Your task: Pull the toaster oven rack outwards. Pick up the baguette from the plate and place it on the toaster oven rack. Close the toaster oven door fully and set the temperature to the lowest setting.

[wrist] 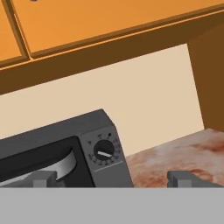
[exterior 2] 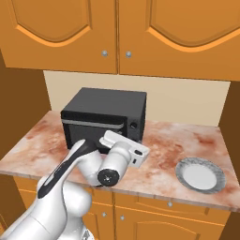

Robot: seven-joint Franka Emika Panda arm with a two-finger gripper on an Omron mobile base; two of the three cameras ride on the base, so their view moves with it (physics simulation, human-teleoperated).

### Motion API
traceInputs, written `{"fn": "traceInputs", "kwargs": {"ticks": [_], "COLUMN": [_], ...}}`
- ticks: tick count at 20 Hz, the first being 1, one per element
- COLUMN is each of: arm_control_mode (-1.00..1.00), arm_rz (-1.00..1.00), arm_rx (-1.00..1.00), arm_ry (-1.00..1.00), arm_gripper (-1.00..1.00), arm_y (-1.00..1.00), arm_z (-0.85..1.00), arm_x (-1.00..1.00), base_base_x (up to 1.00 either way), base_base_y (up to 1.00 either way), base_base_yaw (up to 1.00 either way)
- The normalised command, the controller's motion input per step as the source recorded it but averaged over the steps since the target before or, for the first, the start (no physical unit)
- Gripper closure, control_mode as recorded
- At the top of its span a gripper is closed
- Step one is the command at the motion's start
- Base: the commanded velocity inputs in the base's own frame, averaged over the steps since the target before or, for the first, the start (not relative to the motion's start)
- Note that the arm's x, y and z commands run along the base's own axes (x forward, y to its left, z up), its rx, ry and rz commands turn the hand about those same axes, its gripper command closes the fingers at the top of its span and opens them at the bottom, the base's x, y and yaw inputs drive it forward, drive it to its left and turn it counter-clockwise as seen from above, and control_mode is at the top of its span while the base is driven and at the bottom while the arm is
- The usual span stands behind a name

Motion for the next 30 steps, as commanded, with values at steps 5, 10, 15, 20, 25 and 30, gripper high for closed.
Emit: {"fn": "traceInputs", "kwargs": {"ticks": [5,10,15,20,25,30], "arm_control_mode": [-1.0,-1.0,-1.0,-1.0,-1.0,-1.0], "arm_rz": [0.0,0.0,0.0,0.0,0.0,-0.1], "arm_rx": [0.0,0.27,0.46,0.62,0.63,0.52], "arm_ry": [-0.05,0.0,0.0,-0.13,-0.24,-0.17], "arm_gripper": [-1.0,-1.0,-1.0,-1.0,-1.0,-1.0], "arm_y": [0.16,0.01,0.22,0.23,0.03,0.0], "arm_z": [0.07,0.0,-0.15,-0.37,-0.49,-0.41], "arm_x": [-0.09,-0.07,0.13,0.41,0.44,0.37], "base_base_x": [0.0,0.0,0.0,0.0,0.0,0.0], "base_base_y": [0.0,0.0,0.0,0.0,0.0,0.0], "base_base_yaw": [0.0,0.0,0.0,0.0,0.0,0.0]}}
